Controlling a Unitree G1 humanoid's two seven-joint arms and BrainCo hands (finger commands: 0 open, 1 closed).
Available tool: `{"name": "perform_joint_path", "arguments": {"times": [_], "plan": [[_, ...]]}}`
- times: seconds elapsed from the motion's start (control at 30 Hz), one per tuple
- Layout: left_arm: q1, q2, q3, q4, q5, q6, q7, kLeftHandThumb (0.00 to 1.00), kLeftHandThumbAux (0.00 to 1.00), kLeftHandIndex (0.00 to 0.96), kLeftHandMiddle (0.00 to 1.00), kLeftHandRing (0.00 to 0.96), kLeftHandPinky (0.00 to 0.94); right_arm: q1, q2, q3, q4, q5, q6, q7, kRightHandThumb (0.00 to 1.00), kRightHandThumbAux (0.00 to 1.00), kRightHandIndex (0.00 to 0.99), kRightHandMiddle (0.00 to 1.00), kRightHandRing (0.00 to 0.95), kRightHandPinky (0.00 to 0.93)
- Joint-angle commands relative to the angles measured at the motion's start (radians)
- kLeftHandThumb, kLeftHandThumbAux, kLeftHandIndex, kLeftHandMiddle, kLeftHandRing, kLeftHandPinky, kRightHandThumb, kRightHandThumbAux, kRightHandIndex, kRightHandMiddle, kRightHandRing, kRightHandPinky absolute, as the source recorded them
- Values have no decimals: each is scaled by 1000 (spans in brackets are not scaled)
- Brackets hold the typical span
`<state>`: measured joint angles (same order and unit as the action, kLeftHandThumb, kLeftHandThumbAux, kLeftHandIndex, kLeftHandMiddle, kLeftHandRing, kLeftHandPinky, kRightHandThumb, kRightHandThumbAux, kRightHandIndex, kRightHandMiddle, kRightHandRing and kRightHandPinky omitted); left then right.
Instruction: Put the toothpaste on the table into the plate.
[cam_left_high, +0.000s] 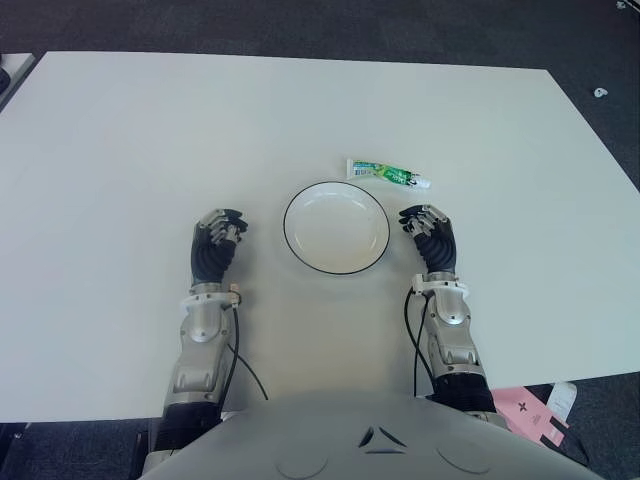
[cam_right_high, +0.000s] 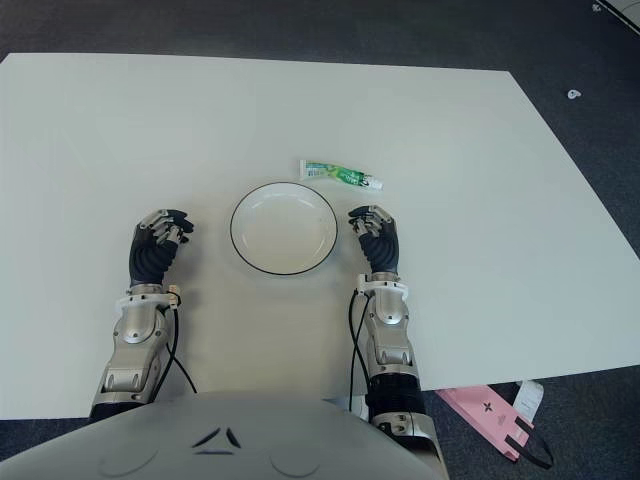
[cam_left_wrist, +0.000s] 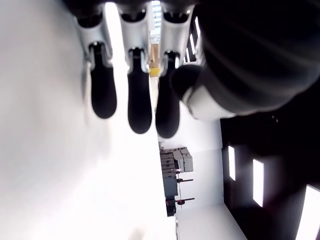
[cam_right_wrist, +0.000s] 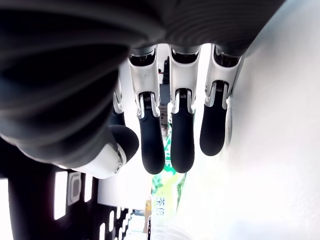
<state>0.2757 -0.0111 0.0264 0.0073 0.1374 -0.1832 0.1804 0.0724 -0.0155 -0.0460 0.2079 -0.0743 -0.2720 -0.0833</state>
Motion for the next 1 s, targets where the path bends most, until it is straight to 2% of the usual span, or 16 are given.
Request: {"name": "perform_joint_path", "arguments": {"times": [0.03, 0.73, 0.83, 1.0], "plan": [[25, -3, -1, 33, -10, 51, -14, 704, 723, 428, 512, 498, 489, 26, 5, 5, 37, -1, 32, -2, 706, 733, 422, 463, 451, 450], [22, 0, -13, 38, -7, 55, -16, 704, 723, 429, 509, 508, 509, 24, -1, -5, 24, 15, 45, 5, 706, 731, 423, 467, 453, 454], [20, -2, -12, 42, -8, 57, -14, 704, 723, 429, 508, 508, 514, 7, -19, -12, 34, 3, 33, 3, 706, 730, 424, 469, 456, 460], [17, -7, -11, 47, -10, 56, -10, 705, 722, 430, 510, 506, 501, -53, -107, -34, -20, -28, 52, 28, 705, 729, 423, 472, 461, 459]]}}
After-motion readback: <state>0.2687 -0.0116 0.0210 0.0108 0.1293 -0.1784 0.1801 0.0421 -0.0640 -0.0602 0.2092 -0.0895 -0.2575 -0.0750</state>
